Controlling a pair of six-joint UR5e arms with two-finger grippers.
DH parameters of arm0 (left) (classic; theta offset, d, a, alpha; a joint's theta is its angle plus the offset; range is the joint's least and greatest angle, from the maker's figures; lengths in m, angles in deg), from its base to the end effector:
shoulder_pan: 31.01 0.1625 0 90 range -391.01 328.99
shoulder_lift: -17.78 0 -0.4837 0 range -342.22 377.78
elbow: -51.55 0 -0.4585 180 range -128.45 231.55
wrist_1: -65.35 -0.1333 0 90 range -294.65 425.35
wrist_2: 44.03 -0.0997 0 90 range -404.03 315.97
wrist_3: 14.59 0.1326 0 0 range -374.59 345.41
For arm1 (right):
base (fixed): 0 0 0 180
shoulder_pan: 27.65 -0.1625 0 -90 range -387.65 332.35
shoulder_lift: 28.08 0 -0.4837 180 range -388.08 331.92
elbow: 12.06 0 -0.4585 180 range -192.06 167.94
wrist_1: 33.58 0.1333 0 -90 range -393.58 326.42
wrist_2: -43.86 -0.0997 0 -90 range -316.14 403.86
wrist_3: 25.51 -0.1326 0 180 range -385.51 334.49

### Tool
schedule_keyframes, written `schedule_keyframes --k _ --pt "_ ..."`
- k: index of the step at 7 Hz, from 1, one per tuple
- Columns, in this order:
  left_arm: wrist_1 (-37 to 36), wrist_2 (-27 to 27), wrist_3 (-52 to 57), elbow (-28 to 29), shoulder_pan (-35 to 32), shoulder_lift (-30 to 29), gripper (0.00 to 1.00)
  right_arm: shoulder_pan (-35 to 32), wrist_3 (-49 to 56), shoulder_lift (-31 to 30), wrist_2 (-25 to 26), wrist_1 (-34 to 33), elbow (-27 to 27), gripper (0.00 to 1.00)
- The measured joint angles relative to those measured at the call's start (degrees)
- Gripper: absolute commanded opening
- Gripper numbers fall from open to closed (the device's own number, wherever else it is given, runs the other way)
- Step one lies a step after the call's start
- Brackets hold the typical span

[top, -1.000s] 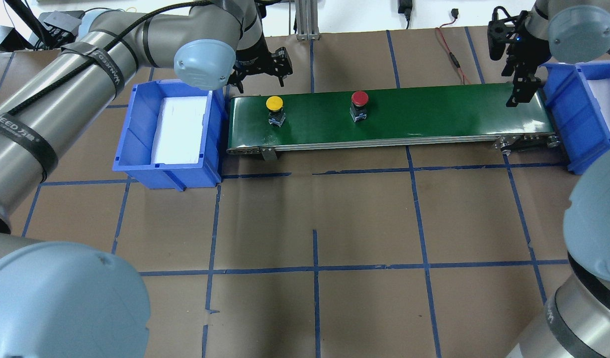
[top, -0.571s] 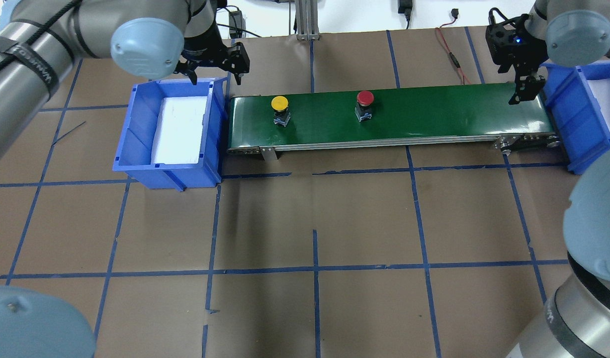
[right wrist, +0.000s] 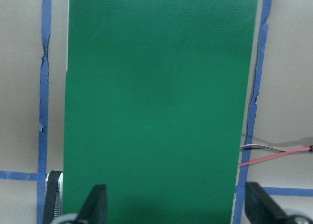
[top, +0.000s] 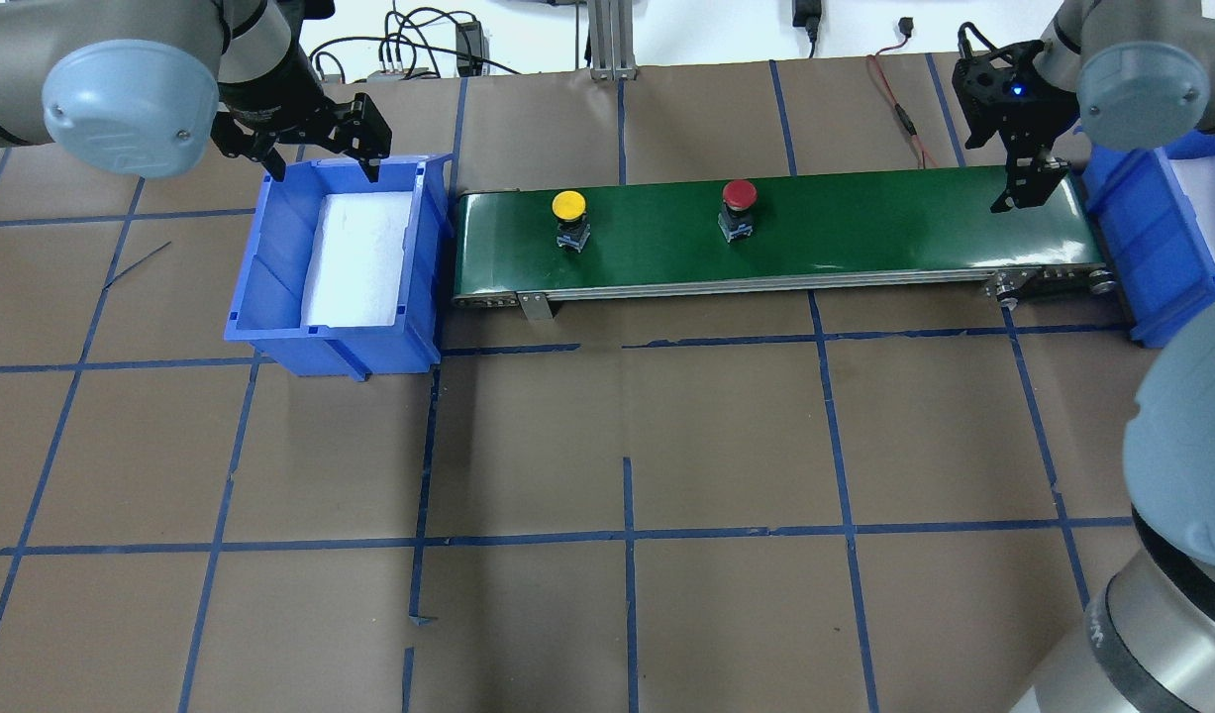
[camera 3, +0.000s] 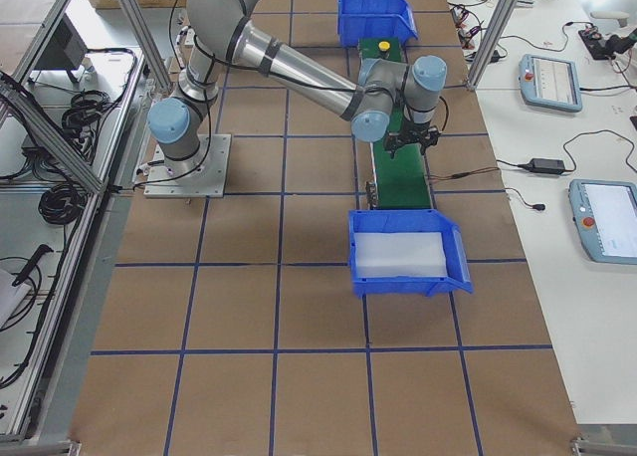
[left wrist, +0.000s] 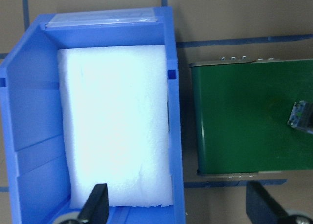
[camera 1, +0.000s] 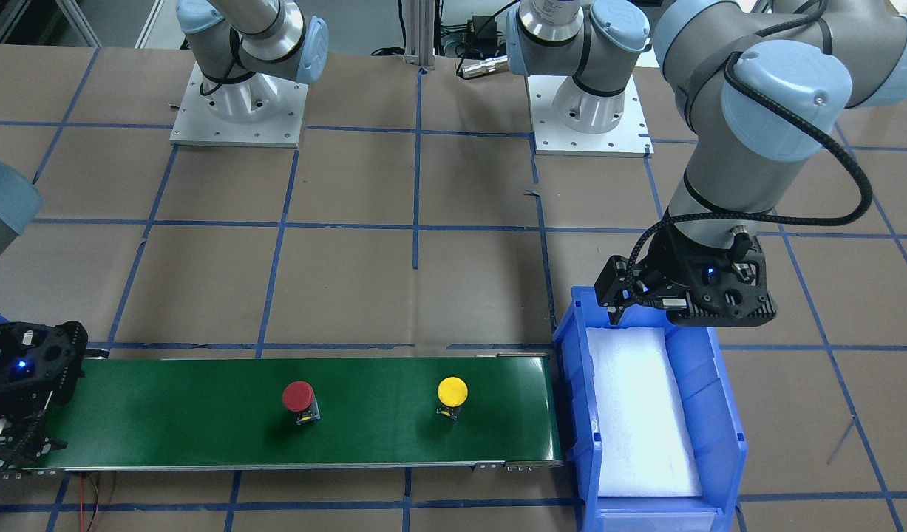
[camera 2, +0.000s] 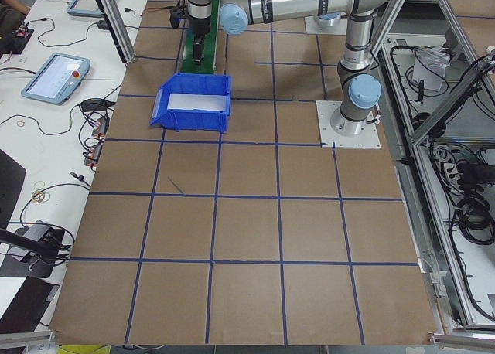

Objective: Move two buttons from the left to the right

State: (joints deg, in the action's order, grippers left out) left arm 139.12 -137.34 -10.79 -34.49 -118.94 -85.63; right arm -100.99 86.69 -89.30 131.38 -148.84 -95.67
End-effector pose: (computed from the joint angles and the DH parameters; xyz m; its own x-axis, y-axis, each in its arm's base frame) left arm -0.1010 -0.6832 0.4380 -0.9976 0.0230 -0.0650 0.0303 0.9930 -0.1140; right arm -0.0856 -0.7709 0.2845 0.0968 -0.9933 0.0627 -0.9949 -0.0983 -0.0211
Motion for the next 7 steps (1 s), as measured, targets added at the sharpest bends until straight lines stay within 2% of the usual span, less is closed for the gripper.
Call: schedule_keyframes --k 3,5,7 --pt "0.43 -0.29 -0.16 -1.55 0.13 0.55 1.0 0.03 -2.8 -0.02 -0.09 -1.41 -1.68 1.0" --pt "3.62 -0.58 -0.13 -3.29 0.1 3.46 1.0 0.03 -3.26 -0.02 -0.08 -2.64 -1.97 1.0" --pt "7.24 -3.02 0.11 -3.06 0.17 6.3 1.0 0.01 -3.24 -0.04 -0.01 -3.08 -2.5 0.99"
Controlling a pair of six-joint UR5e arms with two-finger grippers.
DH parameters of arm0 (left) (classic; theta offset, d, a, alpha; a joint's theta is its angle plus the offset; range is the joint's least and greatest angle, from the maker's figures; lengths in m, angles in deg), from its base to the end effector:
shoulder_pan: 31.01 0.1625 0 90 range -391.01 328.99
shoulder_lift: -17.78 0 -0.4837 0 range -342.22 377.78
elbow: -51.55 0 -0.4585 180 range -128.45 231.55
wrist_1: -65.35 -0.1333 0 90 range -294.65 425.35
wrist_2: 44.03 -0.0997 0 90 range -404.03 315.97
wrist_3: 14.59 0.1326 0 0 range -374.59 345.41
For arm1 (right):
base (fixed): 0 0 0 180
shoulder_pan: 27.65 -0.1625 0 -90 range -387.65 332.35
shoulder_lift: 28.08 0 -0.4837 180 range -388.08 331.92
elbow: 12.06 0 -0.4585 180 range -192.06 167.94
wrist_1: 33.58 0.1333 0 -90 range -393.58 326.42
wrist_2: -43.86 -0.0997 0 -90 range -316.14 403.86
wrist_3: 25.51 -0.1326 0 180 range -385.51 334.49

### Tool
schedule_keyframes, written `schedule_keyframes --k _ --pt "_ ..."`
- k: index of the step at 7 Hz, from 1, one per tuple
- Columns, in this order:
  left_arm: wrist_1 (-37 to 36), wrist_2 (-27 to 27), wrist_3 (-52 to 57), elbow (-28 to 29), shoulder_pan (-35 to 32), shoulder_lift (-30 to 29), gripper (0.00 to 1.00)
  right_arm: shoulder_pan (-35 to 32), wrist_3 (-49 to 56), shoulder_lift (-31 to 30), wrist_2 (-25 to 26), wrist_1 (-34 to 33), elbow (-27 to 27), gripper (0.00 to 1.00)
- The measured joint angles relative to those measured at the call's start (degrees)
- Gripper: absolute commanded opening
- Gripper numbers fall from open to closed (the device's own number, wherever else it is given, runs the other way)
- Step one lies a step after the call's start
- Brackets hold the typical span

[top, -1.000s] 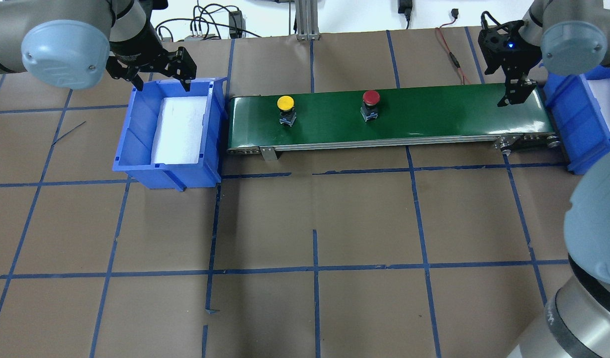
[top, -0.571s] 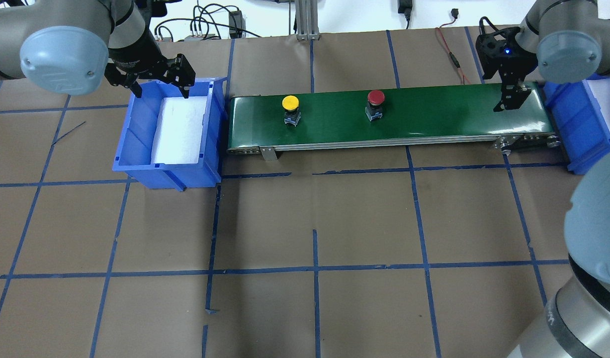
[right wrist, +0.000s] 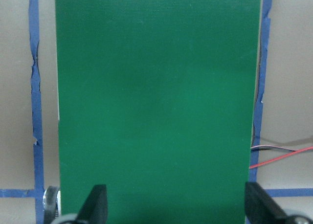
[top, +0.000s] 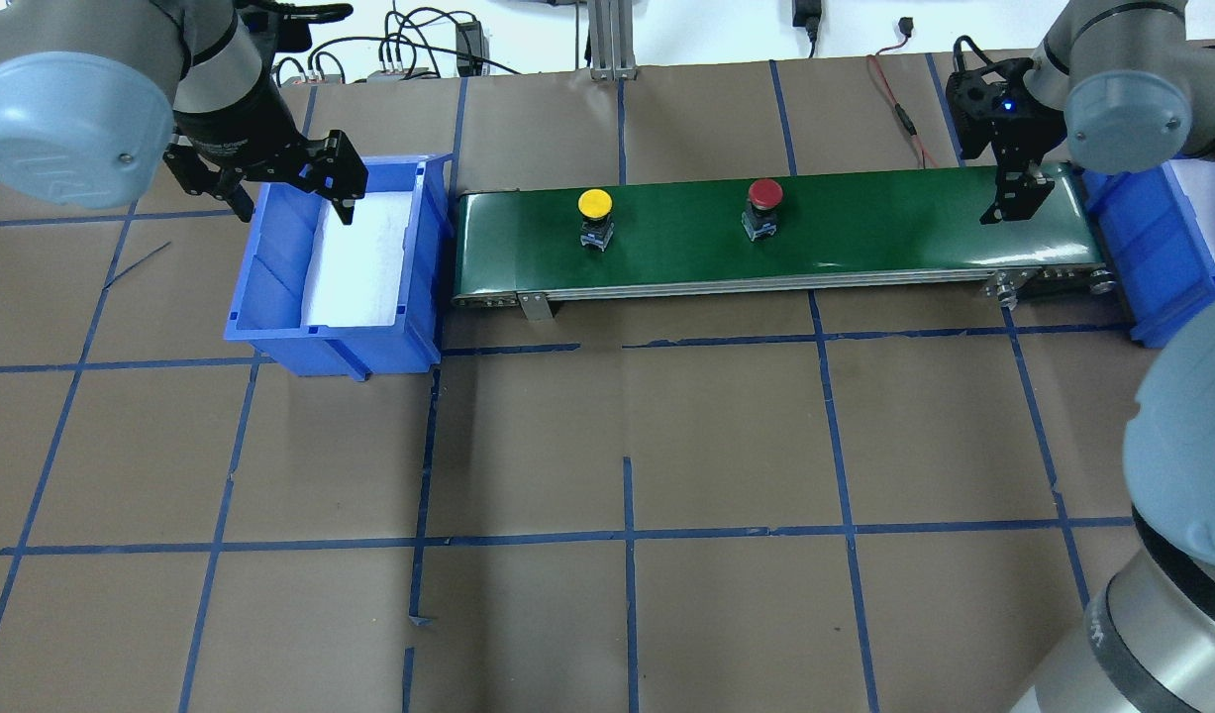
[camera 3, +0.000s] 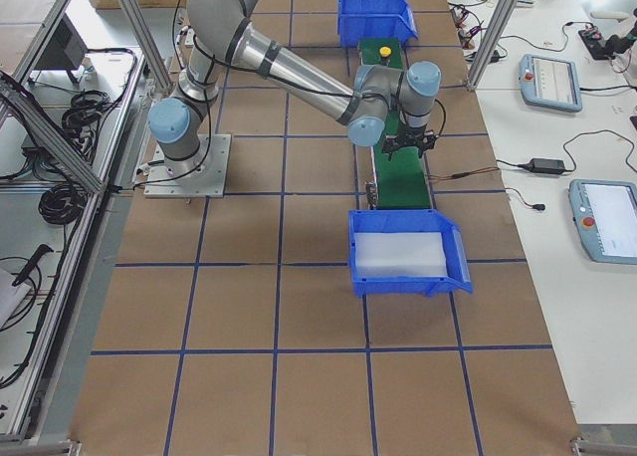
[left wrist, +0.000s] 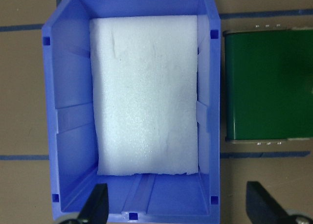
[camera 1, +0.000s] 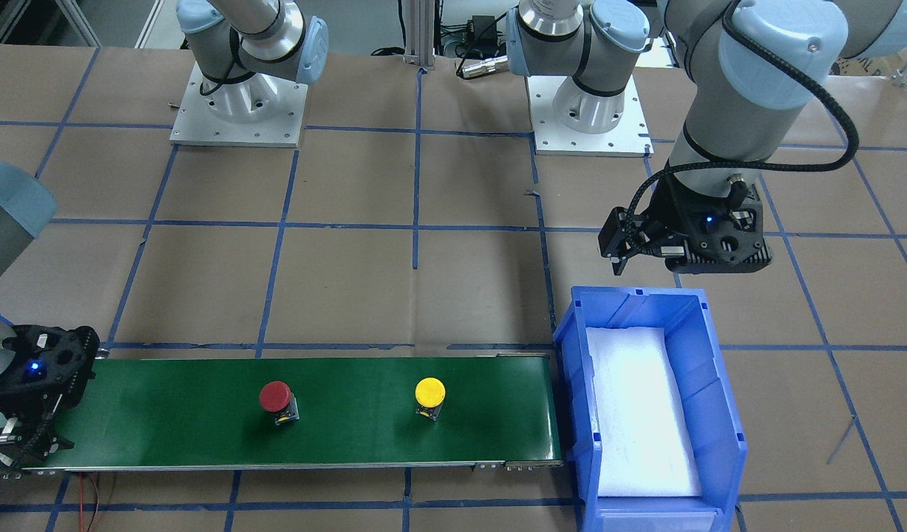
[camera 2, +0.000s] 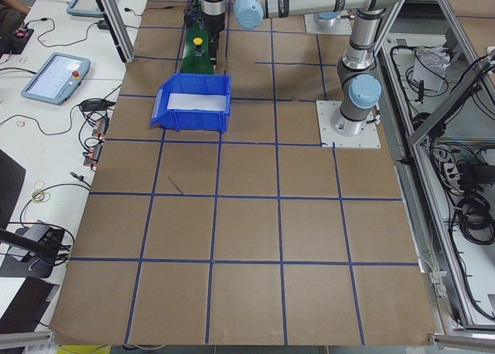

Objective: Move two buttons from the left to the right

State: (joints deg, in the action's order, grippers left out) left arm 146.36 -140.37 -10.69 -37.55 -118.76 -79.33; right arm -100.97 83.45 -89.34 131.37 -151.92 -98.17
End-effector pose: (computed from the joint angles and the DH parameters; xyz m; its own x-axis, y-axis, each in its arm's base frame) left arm -0.0942 -0.6258 0.4661 -0.9933 0.0236 -0.1133 0.0284 0.9988 -0.0409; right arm -0.0838 -0.7643 0.2678 0.0402 -0.9966 0.0717 -0.9989 -0.0419 -0.0212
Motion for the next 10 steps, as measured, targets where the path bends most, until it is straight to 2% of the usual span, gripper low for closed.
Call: schedule_keyframes --k 3,8,9,10 --pt "3.23 -1.04 0.3 -0.16 -0.22 3.96 1.0 -0.03 -0.05 0.0 0.24 -0.07 -0.21 0.99" --pt "2.91 -0.58 11.15 -0.08 0.27 4.36 1.0 0.0 -0.06 0.15 0.43 -0.74 -0.37 0.99" --pt "5.29 -0.97 11.5 2.27 0.27 3.37 1.0 0.0 -0.06 0.16 0.72 -0.75 -0.45 0.99" --pt "10.31 -2.05 11.63 7.22 0.22 0.9 1.0 0.01 -0.04 0.24 1.33 -0.75 -0.5 0.99"
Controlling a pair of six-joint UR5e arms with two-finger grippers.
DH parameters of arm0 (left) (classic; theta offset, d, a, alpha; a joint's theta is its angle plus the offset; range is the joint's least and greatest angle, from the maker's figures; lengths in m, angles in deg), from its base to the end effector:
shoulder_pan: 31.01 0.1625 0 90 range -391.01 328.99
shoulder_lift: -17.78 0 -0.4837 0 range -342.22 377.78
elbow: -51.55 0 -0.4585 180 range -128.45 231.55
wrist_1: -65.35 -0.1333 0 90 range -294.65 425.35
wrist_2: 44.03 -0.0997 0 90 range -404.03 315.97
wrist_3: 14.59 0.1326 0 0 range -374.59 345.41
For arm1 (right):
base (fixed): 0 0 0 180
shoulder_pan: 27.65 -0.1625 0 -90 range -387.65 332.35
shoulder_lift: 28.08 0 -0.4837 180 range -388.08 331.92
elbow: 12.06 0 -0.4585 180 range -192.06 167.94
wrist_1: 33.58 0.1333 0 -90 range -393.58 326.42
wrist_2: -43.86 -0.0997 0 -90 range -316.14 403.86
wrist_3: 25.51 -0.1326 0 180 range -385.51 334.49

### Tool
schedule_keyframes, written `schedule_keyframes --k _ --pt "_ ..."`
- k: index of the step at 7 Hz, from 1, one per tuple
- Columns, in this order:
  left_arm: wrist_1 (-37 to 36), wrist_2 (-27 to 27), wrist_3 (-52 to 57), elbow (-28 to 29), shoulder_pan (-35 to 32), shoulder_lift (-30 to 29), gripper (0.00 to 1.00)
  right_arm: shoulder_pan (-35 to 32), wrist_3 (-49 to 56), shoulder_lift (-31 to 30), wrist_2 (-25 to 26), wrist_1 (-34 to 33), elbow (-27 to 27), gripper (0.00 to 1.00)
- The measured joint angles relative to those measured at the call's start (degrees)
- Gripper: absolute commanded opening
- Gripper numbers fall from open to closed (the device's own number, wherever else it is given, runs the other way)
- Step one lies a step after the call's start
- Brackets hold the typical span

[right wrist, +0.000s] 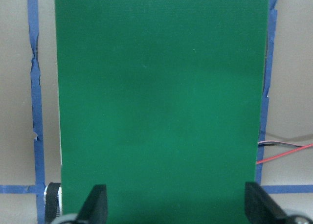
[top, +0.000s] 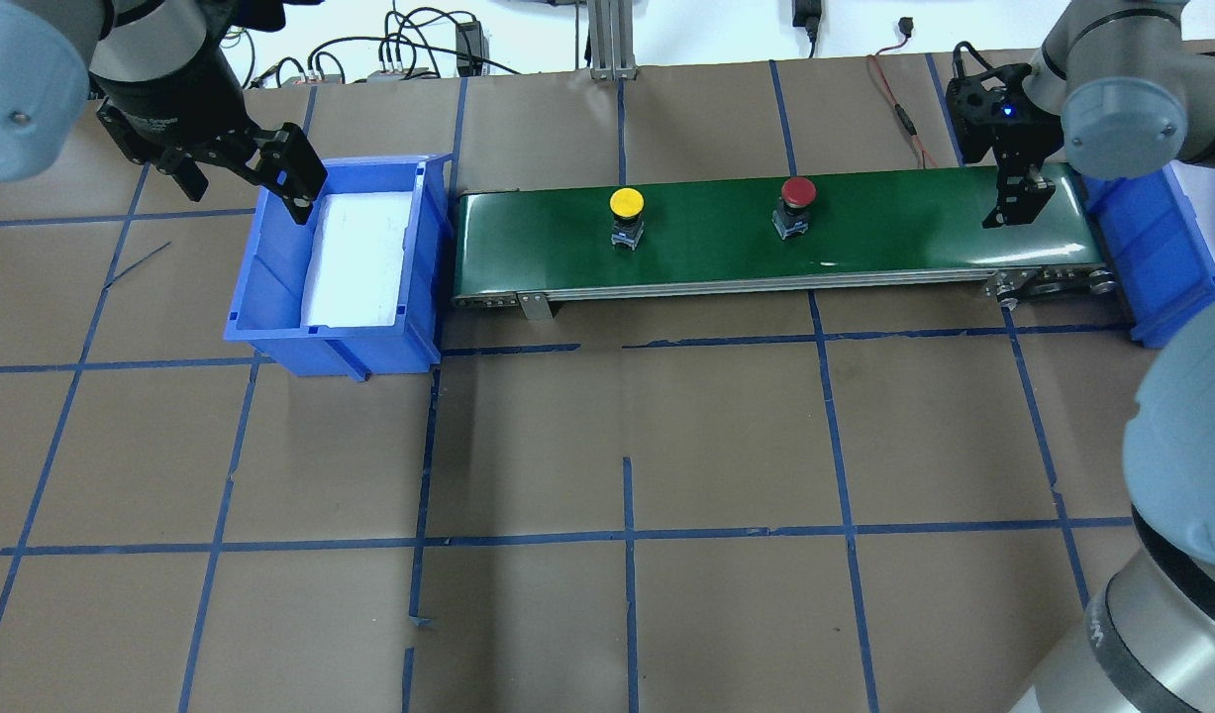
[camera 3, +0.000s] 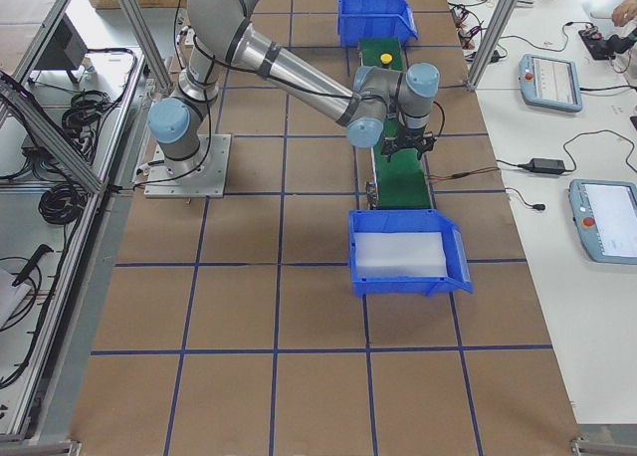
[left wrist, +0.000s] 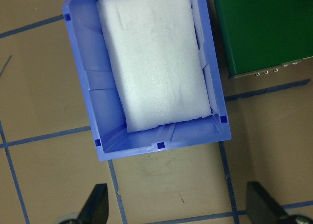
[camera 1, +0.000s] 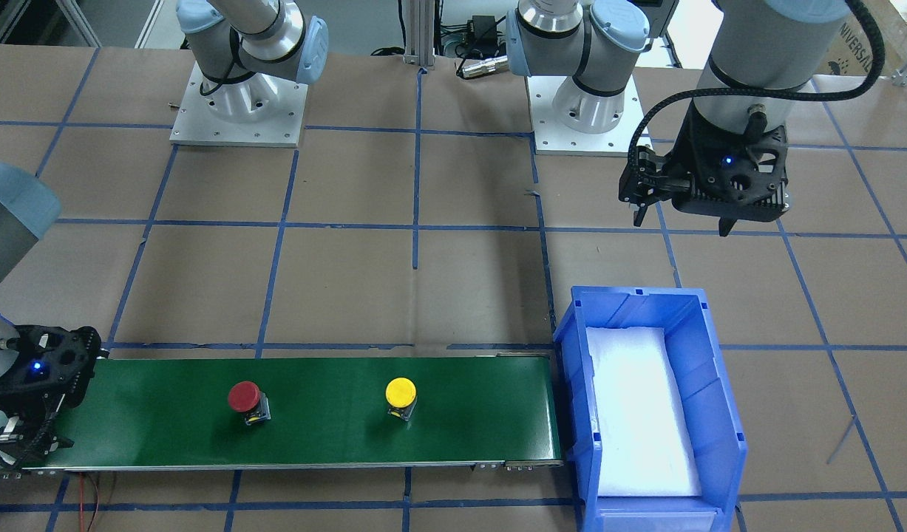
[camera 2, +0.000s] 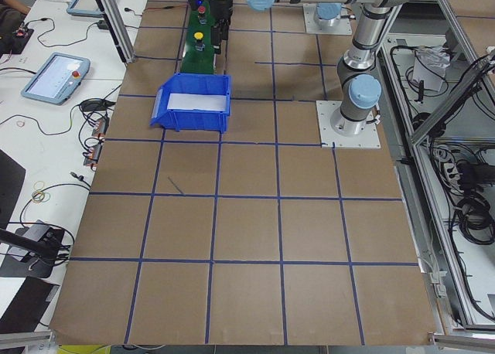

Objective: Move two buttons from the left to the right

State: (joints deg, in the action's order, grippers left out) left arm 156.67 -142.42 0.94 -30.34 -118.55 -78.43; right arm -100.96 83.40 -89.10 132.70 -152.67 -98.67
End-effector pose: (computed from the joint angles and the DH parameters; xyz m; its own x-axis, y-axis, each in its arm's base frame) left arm -0.0876 -0.6159 0.5284 -0.9637 0.2251 -0.1433 0.2233 0.9743 0.0293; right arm -0.0867 -0.7627 0.2614 0.0393 -0.9972 0.0643 -0.9992 -0.0393 0.0007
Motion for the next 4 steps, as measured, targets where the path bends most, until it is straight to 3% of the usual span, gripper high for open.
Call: schedule_keyframes --k 2,4 --pt "7.36 0.11 0.1 12.53 -0.16 -7.48 1.0 0.02 0.06 0.07 0.48 0.0 -0.04 0.99" --pt "6.81 2.6 0.11 18.0 -0.24 -13.43 1.0 0.01 0.07 0.05 0.54 0.0 -0.05 0.99"
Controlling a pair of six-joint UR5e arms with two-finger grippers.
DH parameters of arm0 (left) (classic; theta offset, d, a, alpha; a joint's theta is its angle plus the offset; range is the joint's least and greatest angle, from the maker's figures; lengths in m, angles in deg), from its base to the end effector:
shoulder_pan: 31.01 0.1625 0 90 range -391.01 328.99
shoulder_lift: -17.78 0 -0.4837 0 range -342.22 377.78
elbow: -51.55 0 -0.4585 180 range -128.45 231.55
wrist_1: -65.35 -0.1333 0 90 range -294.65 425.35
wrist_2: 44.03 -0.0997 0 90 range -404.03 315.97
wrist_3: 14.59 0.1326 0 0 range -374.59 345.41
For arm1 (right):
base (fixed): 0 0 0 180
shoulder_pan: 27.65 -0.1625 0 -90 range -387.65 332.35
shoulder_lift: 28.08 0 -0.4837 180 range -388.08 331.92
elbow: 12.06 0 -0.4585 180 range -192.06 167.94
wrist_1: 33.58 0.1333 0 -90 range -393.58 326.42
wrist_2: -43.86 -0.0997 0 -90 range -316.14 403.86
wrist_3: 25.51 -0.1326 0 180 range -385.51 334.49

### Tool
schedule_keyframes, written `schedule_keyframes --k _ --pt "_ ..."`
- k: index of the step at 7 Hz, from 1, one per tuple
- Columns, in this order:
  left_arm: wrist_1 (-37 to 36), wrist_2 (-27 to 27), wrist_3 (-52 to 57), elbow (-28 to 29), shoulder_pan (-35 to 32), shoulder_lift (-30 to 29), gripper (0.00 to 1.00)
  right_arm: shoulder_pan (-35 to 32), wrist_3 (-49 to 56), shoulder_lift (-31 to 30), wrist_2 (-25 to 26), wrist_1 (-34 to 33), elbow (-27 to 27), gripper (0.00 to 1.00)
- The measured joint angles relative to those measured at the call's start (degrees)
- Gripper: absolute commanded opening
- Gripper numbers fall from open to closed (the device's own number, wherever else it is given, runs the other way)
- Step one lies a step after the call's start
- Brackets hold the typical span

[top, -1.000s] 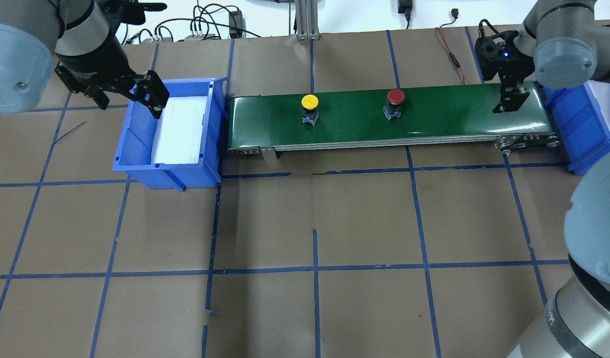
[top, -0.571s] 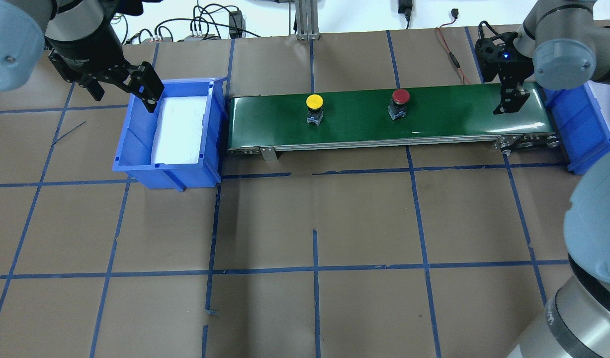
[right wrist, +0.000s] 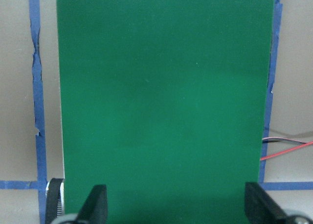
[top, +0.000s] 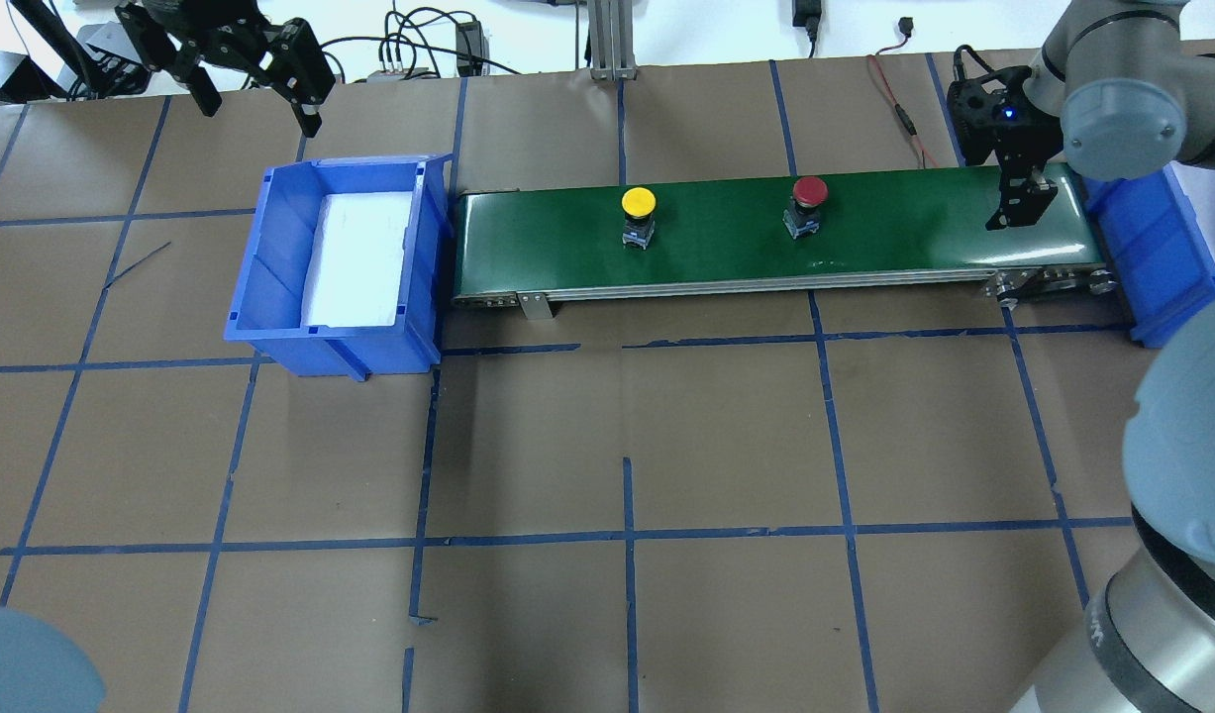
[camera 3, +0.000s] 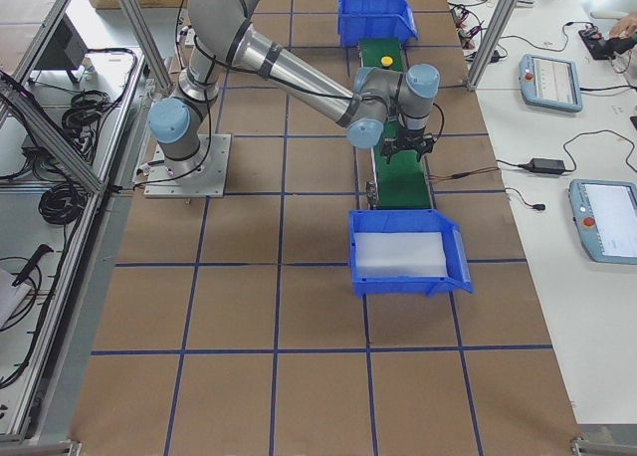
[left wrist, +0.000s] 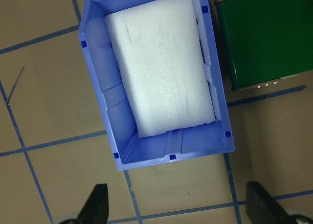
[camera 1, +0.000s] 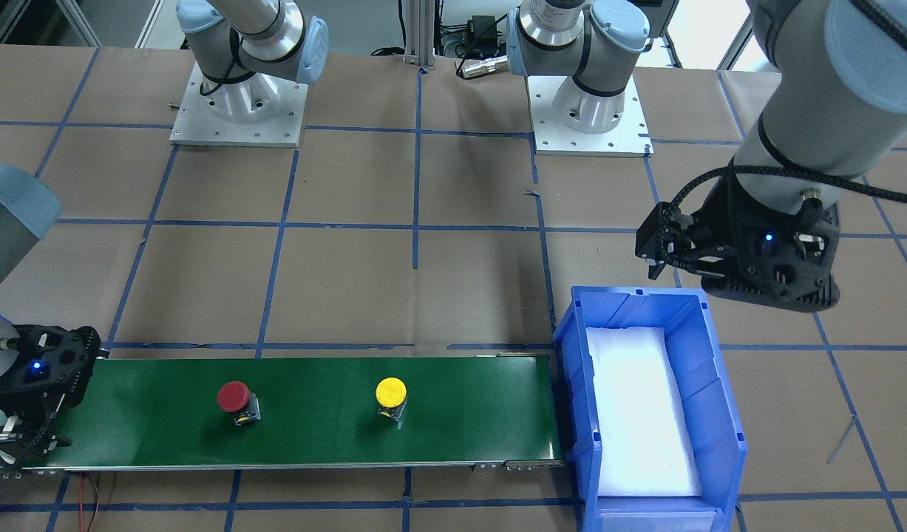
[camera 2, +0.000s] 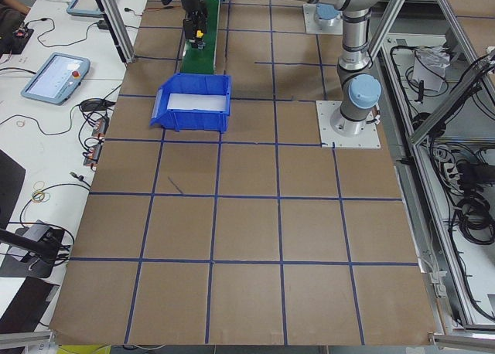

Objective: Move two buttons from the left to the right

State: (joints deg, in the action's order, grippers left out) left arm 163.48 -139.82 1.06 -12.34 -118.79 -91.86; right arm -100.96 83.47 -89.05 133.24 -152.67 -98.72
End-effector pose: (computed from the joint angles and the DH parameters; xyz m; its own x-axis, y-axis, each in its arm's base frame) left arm -0.0922 -0.7181 0.5350 -0.9679 0.2351 -0.0893 0.2309 0.9714 0.0551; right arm -0.0879 -0.7622 0.2602 0.0405 -0.9974 0.0596 -0.9992 -0.0400 0.0091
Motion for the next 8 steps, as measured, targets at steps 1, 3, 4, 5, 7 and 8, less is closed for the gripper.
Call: schedule_keyframes --k 1,3,4,5,7,8 --pt "-0.52 0.98 0.0 2.17 -0.01 -2.41 1.0 -0.01 0.0 0.02 0.0 0.0 0.0 0.99" --pt "-1.24 2.47 -0.02 4.87 -0.02 -5.53 1.0 -0.02 0.0 0.02 0.01 -0.35 0.05 0.99" --pt "-1.71 3.12 -0.06 6.4 -0.05 -6.86 1.0 -0.04 -0.01 0.04 0.01 -0.72 0.08 0.99" --pt "-1.9 3.45 -0.07 8.69 -0.16 -8.48 1.0 -0.06 -0.06 0.06 0.01 -0.91 0.08 0.99" --pt "-1.97 3.65 -0.09 11.35 -0.42 -10.4 1.0 -0.05 -0.14 0.16 -0.25 -1.46 0.15 0.99" --pt "-1.92 3.62 -0.11 12.21 -0.49 -11.04 1.0 -0.04 -0.16 0.23 -0.36 -1.8 0.15 0.99"
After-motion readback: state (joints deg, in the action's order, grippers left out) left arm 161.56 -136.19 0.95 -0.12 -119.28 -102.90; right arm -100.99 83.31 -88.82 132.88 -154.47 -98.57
